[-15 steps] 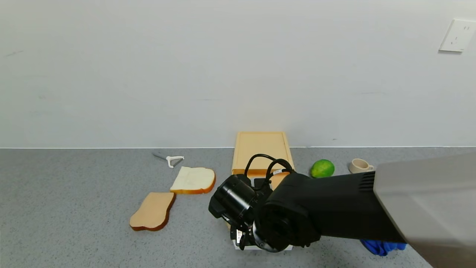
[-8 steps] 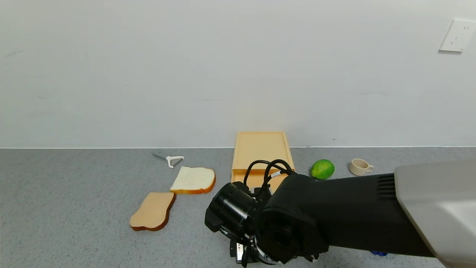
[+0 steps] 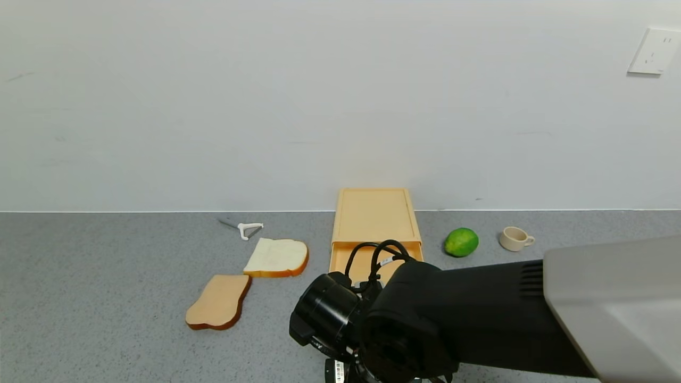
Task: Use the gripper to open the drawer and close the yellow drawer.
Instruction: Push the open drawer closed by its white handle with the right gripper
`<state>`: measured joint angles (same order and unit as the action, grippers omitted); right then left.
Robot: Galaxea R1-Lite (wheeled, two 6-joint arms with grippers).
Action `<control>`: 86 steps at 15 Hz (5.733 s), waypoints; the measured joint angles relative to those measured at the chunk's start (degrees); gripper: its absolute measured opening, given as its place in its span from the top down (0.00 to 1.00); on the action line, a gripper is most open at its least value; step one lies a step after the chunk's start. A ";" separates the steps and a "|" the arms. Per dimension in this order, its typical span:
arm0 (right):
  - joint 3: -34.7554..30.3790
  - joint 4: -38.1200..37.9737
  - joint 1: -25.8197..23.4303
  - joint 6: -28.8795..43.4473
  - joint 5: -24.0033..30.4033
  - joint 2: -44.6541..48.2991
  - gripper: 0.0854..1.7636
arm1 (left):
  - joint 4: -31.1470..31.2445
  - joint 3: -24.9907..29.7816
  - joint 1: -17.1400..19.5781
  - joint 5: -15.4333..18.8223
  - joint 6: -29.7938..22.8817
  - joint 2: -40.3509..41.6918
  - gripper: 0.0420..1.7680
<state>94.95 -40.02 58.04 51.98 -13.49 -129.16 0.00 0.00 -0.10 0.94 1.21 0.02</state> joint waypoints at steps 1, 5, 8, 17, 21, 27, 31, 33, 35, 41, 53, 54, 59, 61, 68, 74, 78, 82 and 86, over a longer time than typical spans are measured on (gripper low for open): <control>-0.05 -0.02 0.00 0.09 0.00 -0.13 0.03 | 0.00 0.00 0.00 0.00 0.00 0.00 0.03; -0.05 0.00 0.01 1.57 -0.04 -1.00 0.03 | 0.00 0.00 0.00 -0.01 -0.02 0.00 0.03; 0.02 0.06 -0.05 2.15 -0.33 -1.49 0.03 | 0.00 0.00 0.00 0.00 0.00 0.00 0.03; 0.41 0.48 -0.83 3.89 -2.33 -1.90 0.03 | 0.00 0.00 0.00 -0.01 0.00 0.00 0.03; 0.59 1.00 -1.04 3.85 -2.66 -2.15 0.03 | 0.00 0.00 0.00 0.00 0.00 0.00 0.03; 0.66 2.66 -1.23 3.30 -4.97 -2.89 0.03 | 0.00 0.00 0.00 0.00 0.00 0.00 0.03; 0.67 3.83 -2.06 1.95 -4.85 -3.06 0.03 | 0.00 0.00 0.00 -0.01 0.00 0.00 0.03; 0.91 3.84 -2.32 1.62 -4.86 -3.06 0.03 | 0.00 0.00 0.00 -0.01 -0.02 0.00 0.03; 1.22 4.28 -2.65 0.94 -5.11 -3.01 0.03 | 0.00 0.00 0.00 0.00 0.00 0.00 0.03; 1.84 4.47 -3.41 -1.07 -8.14 -2.76 0.03 | 0.02 0.00 0.02 -0.01 0.00 0.00 0.03; 1.82 11.85 -6.42 -6.56 -8.24 -4.11 0.03 | 0.00 0.00 0.00 -0.04 0.00 0.00 0.03; 1.90 12.37 -6.72 -6.92 -8.28 -4.33 0.03 | 0.00 0.00 0.00 -0.01 0.00 0.00 0.03; 4.16 12.76 -7.83 -9.05 -8.80 -5.24 0.03 | 0.00 0.00 0.00 0.00 -0.02 0.00 0.03; 5.73 12.80 -8.37 -10.14 -9.98 -6.05 0.03 | 0.00 0.00 0.00 -0.04 0.00 0.00 0.03; 12.74 12.58 -10.44 -13.42 -10.23 -9.70 0.03 | 0.00 0.00 0.00 0.00 0.00 0.00 0.03; 17.34 13.18 -11.92 -15.88 -11.80 -12.70 0.03 | 0.00 0.00 0.00 -0.01 0.00 0.00 0.03; 17.79 14.25 -12.37 -16.81 -11.95 -13.23 0.03 | 0.00 0.00 0.00 -0.01 0.00 0.00 0.03; 17.79 14.56 -12.87 -17.01 -11.80 -13.31 0.03 | 0.00 0.00 0.00 -0.01 -0.02 0.00 0.03; 17.55 14.31 -12.75 -16.94 -11.84 -12.81 0.03 | 0.00 0.00 0.00 -0.01 0.00 0.00 0.03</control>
<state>112.51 -25.71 45.29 35.04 -25.33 -141.97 0.00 0.00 -0.10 0.93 1.21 0.02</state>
